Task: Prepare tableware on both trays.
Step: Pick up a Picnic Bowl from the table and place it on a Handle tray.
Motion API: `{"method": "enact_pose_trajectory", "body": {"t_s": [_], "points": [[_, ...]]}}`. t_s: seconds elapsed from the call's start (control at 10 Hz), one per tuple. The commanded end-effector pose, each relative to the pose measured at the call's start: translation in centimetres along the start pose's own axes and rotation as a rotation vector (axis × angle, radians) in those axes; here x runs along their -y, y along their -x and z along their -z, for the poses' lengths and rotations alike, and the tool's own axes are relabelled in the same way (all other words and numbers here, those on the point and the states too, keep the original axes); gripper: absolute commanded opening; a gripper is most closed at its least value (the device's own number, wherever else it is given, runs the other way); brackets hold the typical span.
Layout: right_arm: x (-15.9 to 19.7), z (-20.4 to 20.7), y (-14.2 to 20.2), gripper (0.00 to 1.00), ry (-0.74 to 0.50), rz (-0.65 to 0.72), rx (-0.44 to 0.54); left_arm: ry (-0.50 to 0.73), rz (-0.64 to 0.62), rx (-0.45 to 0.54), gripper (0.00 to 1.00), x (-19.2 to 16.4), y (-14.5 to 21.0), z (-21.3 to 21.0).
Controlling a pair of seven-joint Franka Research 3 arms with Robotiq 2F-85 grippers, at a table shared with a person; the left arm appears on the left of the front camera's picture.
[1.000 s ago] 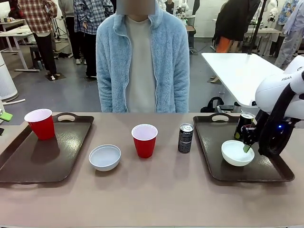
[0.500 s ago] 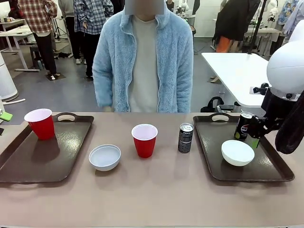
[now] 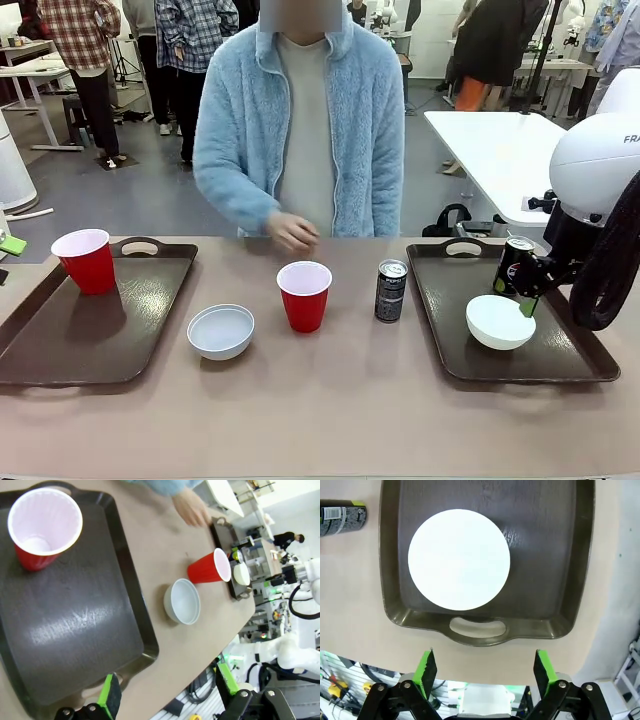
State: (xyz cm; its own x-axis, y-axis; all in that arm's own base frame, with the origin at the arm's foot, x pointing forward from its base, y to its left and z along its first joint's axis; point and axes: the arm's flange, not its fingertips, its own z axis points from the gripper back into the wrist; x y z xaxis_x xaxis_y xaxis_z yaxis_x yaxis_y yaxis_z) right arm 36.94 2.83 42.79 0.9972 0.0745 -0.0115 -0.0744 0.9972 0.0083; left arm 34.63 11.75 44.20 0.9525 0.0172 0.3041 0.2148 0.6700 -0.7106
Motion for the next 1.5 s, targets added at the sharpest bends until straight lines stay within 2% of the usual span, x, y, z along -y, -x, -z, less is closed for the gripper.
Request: {"method": "enact_pose_trajectory", "body": {"t_s": [0.0, 0.5, 0.6, 0.8, 1.1, 1.4], "points": [[0.1, 0.0, 0.0, 1.0, 0.005, 0.004, 0.014, 0.011, 0.004, 0.001, 1.0, -0.1, 0.0, -0.3], [0.0, -0.1, 0.0, 1.0, 0.0, 0.0, 0.003, 0.0, 0.0, 0.0, 1.0, 0.0, 0.0, 0.0], [4.1, -0.6, 0.7, 1.0, -0.195, 0.057, -0.002, -0.137, 0.023, -0.035, 1.0, 2.0, -0.4, 1.3], [9.1, -2.5, 2.9, 1.0, -0.429, 0.034, -0.003, -0.33, 0.103, -0.066, 1.0, 7.0, -0.2, 3.4], [16.5, -5.9, 6.0, 1.0, -0.698, 0.012, 0.012, -0.491, 0.27, -0.114, 1.0, 13.1, 0.7, 6.6], [24.8, -6.5, 7.4, 1.0, -0.993, 0.089, 0.018, -0.602, 0.332, -0.137, 1.0, 15.3, 1.3, 10.3]]}}
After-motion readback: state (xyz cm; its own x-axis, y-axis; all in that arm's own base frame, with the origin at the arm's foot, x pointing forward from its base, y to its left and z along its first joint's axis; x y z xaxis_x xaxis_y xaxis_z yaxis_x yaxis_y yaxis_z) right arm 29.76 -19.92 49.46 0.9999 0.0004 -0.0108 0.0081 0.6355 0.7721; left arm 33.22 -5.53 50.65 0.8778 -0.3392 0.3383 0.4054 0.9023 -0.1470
